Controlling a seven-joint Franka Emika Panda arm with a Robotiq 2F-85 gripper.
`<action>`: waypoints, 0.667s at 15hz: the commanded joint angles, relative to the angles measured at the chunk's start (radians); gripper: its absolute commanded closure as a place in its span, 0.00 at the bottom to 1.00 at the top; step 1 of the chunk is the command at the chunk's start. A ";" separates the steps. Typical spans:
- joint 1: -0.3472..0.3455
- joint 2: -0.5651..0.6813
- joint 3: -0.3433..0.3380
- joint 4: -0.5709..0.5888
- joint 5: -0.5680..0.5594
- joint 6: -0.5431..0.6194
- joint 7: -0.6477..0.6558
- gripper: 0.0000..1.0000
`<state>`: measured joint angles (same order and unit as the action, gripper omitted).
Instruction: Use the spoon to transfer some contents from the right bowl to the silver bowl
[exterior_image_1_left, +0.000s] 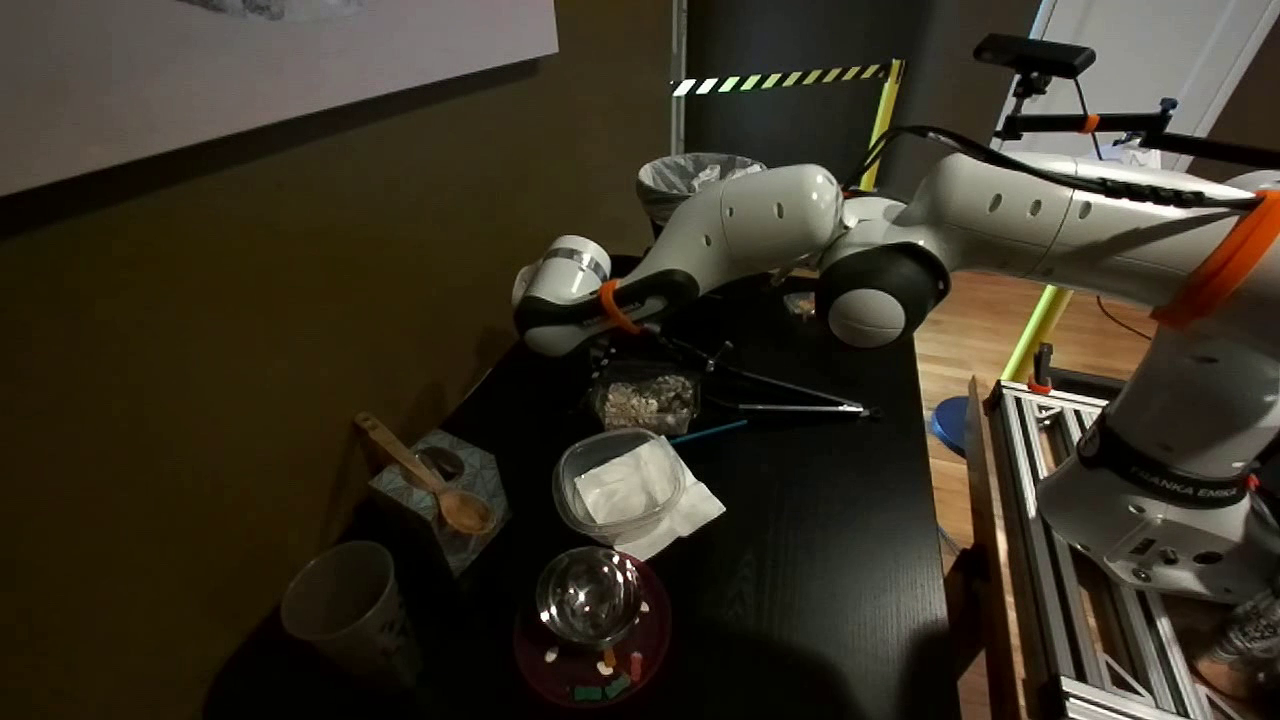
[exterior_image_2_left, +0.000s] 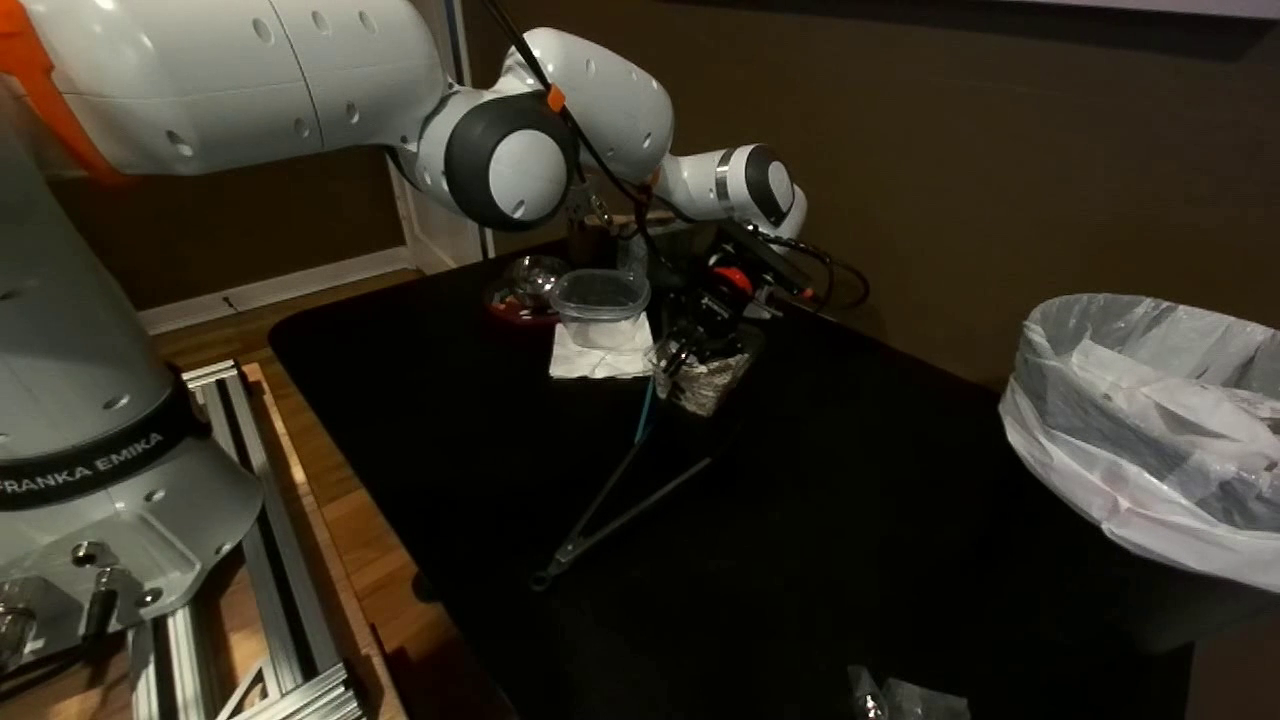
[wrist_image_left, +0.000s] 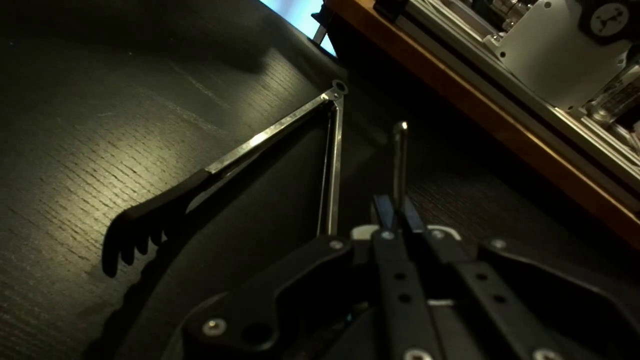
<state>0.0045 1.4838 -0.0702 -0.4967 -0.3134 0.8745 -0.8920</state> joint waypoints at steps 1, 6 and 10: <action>0.008 0.000 0.012 -0.013 0.000 -0.035 -0.040 0.99; 0.016 -0.025 0.010 -0.068 0.019 -0.035 -0.120 0.99; 0.009 -0.043 0.006 -0.108 0.044 -0.037 -0.197 0.99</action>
<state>0.0170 1.4774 -0.0582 -0.5342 -0.3010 0.8374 -1.0343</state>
